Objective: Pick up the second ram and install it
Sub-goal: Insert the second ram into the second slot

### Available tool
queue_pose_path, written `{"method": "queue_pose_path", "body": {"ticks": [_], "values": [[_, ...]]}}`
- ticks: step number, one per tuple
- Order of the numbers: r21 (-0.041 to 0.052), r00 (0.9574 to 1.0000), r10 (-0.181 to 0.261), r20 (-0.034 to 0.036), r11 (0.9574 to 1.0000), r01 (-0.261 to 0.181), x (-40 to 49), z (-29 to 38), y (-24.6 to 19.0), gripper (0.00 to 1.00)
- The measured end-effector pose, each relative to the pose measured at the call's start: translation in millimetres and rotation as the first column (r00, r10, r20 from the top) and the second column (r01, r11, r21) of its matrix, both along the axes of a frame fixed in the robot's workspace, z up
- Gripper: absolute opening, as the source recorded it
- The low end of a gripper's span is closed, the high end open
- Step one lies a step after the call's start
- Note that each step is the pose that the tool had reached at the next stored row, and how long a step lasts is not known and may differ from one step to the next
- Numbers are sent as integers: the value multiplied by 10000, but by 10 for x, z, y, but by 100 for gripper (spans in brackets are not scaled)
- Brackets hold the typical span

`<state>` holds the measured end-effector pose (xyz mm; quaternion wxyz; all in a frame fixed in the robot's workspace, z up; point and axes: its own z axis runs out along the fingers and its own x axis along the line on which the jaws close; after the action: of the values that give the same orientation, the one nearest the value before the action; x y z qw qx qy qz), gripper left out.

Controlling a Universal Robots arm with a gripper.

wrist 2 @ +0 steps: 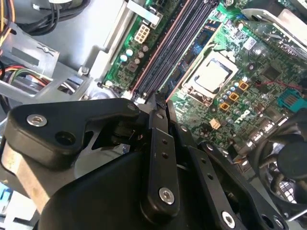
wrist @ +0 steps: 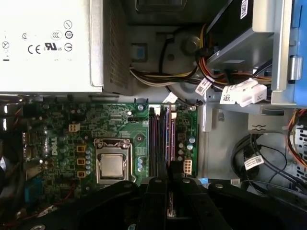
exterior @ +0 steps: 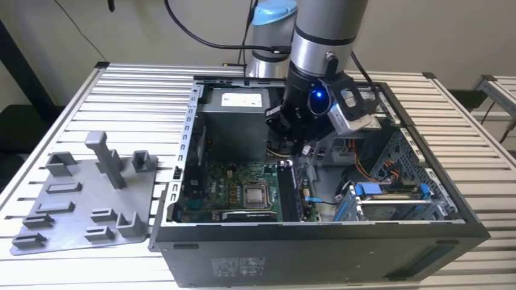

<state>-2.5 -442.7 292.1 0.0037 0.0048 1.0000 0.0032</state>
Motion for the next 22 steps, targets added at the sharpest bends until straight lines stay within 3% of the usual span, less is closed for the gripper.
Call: {"method": "queue_pose_path", "body": {"ticks": [3,6,8,22], "values": [[-85,10000,26,0,10000,-26,-26,-25,0,14],[-320,10000,53,-3,9995,-54,-33,-37,0,14],[-425,9999,112,-5,9990,-112,-32,-53,0,14],[-432,9999,166,-8,9989,-166,-33,-303,0,14]]}}
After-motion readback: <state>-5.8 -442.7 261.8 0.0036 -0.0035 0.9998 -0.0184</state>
